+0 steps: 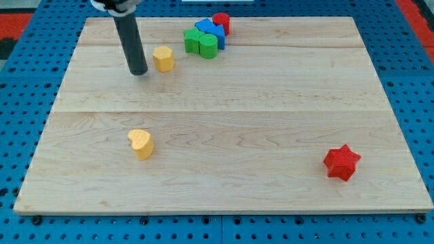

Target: Move the yellow heart right to the yellow hexagon

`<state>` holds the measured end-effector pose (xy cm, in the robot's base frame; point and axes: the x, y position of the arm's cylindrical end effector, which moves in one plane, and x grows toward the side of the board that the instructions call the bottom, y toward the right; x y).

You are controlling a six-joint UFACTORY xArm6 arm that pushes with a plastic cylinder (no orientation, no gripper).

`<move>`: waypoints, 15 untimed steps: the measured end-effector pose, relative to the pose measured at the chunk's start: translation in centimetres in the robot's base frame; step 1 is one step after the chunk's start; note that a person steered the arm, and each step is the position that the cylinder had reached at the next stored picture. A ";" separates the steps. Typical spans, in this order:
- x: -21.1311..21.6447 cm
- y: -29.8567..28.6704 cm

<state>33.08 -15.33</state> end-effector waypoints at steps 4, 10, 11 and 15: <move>18.0 13.1; 21.7 3.6; 21.5 2.9; 13.1 3.8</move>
<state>46.16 -11.50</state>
